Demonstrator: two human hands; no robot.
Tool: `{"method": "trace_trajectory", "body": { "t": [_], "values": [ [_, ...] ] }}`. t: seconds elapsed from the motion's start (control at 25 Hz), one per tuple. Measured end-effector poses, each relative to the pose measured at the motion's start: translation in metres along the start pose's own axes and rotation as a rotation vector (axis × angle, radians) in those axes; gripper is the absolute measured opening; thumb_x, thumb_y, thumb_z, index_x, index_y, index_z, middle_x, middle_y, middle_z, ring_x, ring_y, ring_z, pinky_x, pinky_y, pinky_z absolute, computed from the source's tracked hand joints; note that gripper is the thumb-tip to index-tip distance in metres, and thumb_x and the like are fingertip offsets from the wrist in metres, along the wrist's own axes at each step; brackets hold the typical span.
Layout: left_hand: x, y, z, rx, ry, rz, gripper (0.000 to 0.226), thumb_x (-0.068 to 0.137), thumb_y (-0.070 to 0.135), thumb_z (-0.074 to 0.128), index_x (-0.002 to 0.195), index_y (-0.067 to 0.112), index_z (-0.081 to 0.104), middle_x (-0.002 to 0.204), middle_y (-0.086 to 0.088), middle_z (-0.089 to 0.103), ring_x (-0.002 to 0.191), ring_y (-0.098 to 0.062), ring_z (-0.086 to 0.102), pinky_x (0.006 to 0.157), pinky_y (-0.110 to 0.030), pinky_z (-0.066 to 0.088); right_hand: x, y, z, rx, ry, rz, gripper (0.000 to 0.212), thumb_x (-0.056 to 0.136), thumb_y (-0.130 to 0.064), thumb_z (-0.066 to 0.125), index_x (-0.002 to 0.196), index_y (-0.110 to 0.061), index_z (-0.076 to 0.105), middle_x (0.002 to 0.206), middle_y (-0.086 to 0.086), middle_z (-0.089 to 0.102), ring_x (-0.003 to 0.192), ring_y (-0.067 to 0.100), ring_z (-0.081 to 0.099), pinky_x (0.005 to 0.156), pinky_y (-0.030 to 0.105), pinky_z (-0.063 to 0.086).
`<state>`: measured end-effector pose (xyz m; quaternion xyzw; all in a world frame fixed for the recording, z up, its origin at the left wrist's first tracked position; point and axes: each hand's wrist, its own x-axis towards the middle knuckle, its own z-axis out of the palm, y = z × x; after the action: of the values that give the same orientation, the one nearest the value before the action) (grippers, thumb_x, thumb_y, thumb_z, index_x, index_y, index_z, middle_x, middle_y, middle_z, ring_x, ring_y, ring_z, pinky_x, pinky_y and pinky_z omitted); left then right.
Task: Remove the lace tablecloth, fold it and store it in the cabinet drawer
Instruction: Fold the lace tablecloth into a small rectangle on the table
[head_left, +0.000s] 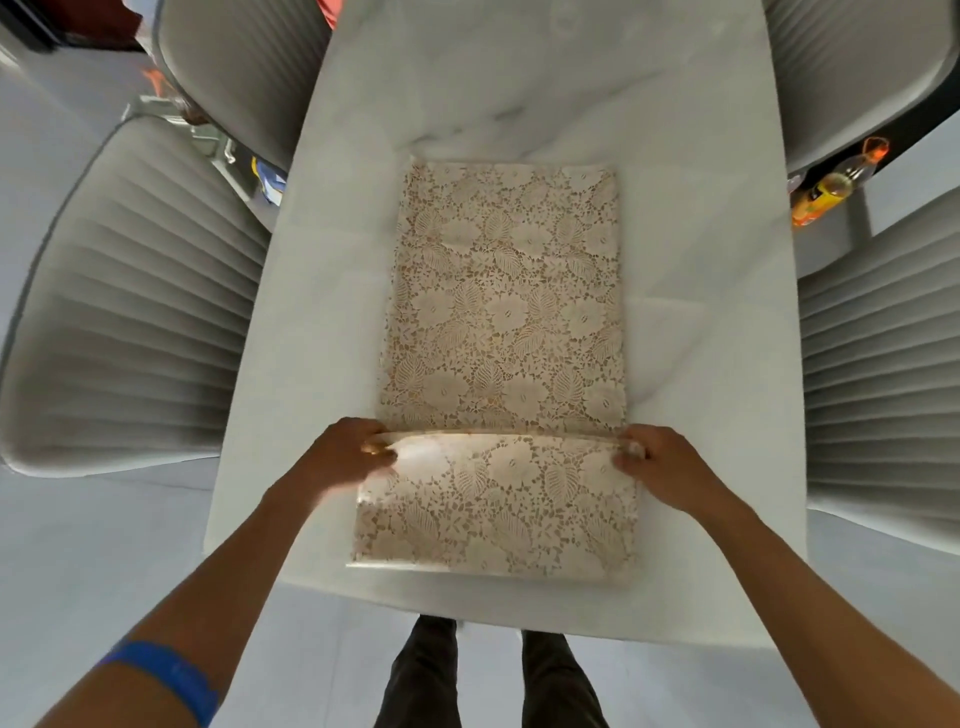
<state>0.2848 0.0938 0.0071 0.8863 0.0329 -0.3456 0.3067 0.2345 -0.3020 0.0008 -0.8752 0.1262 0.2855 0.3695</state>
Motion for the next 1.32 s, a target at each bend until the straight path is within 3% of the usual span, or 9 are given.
{"method": "trace_trajectory", "body": {
  "t": [0.12,0.24,0.36,0.44,0.52,0.64,0.72,0.96,1.32],
  "values": [
    [0.020,0.010,-0.016,-0.345,0.117,-0.048,0.004,0.091,0.018,0.067,0.089,0.020,0.064,0.095,-0.001,0.066,0.088,-0.017,0.061,0.070,-0.026,0.044,0.022,-0.008,-0.009,-0.021,0.147,-0.005,0.012,0.091,-0.012,0.062,0.102,-0.012,0.066,0.088,0.002,0.062,0.079,0.021,0.057,0.062,0.027,0.036],
    [0.033,0.009,0.004,-0.264,0.275,-0.101,0.017,0.097,0.026,0.058,0.102,0.010,0.059,0.101,-0.006,0.064,0.094,-0.024,0.060,0.083,-0.036,0.048,0.034,-0.006,-0.002,0.013,0.222,0.020,0.007,0.092,-0.015,0.058,0.096,-0.017,0.064,0.088,-0.001,0.063,0.080,0.021,0.057,0.065,0.028,0.036],
    [0.027,-0.004,0.022,-0.371,0.439,-0.155,0.024,0.095,0.033,0.059,0.105,0.011,0.055,0.098,-0.007,0.065,0.084,-0.025,0.063,0.071,-0.033,0.048,0.035,-0.006,0.008,0.114,0.323,-0.016,0.002,0.093,-0.022,0.060,0.094,-0.020,0.061,0.080,-0.008,0.062,0.076,0.015,0.057,0.061,0.025,0.041],
    [0.013,-0.012,0.025,-0.492,0.454,-0.243,0.035,0.088,0.043,0.064,0.109,0.018,0.052,0.094,-0.006,0.067,0.075,-0.020,0.064,0.066,-0.032,0.049,0.036,-0.011,0.012,0.186,0.368,0.035,0.016,0.092,-0.029,0.063,0.103,-0.019,0.060,0.086,-0.006,0.063,0.079,0.016,0.059,0.067,0.028,0.046],
    [-0.012,-0.022,0.037,-0.436,0.399,-0.280,0.044,0.082,0.047,0.070,0.112,0.024,0.047,0.090,-0.003,0.069,0.079,-0.021,0.066,0.074,-0.037,0.052,0.024,-0.012,0.015,0.241,0.322,0.160,0.030,0.087,-0.035,0.067,0.110,-0.019,0.055,0.093,-0.004,0.063,0.084,0.018,0.062,0.076,0.034,0.051],
    [-0.060,-0.034,0.069,-0.312,0.316,-0.236,0.036,0.084,0.029,0.071,0.108,0.029,0.045,0.095,-0.002,0.068,0.083,-0.026,0.067,0.077,-0.042,0.055,-0.020,0.002,0.035,0.217,0.155,0.326,0.034,0.078,-0.027,0.066,0.107,-0.023,0.048,0.093,-0.007,0.063,0.082,0.015,0.064,0.068,0.033,0.052],
    [-0.072,-0.038,0.080,-0.315,0.369,-0.197,0.029,0.087,0.021,0.067,0.108,0.027,0.048,0.100,0.000,0.066,0.086,-0.026,0.066,0.075,-0.038,0.053,-0.042,0.011,0.052,0.183,0.060,0.373,0.033,0.078,-0.018,0.060,0.108,-0.024,0.049,0.094,-0.007,0.063,0.083,0.014,0.064,0.066,0.031,0.052],
    [-0.060,-0.043,0.086,-0.299,0.531,-0.081,0.029,0.091,0.015,0.063,0.113,0.024,0.046,0.098,0.003,0.063,0.075,-0.023,0.065,0.063,-0.029,0.049,-0.032,0.012,0.060,0.255,0.304,0.335,0.011,0.084,-0.012,0.060,0.093,-0.018,0.061,0.088,0.002,0.069,0.076,0.017,0.063,0.064,0.029,0.047],
    [-0.056,-0.048,0.099,-0.257,0.551,-0.077,0.030,0.093,0.019,0.060,0.116,0.028,0.044,0.106,-0.004,0.067,0.082,-0.026,0.063,0.072,-0.040,0.057,-0.039,0.013,0.067,0.138,0.313,0.279,0.012,0.087,-0.007,0.057,0.095,-0.014,0.052,0.079,0.003,0.063,0.079,0.032,0.062,0.066,0.032,0.040]
  ]
}}
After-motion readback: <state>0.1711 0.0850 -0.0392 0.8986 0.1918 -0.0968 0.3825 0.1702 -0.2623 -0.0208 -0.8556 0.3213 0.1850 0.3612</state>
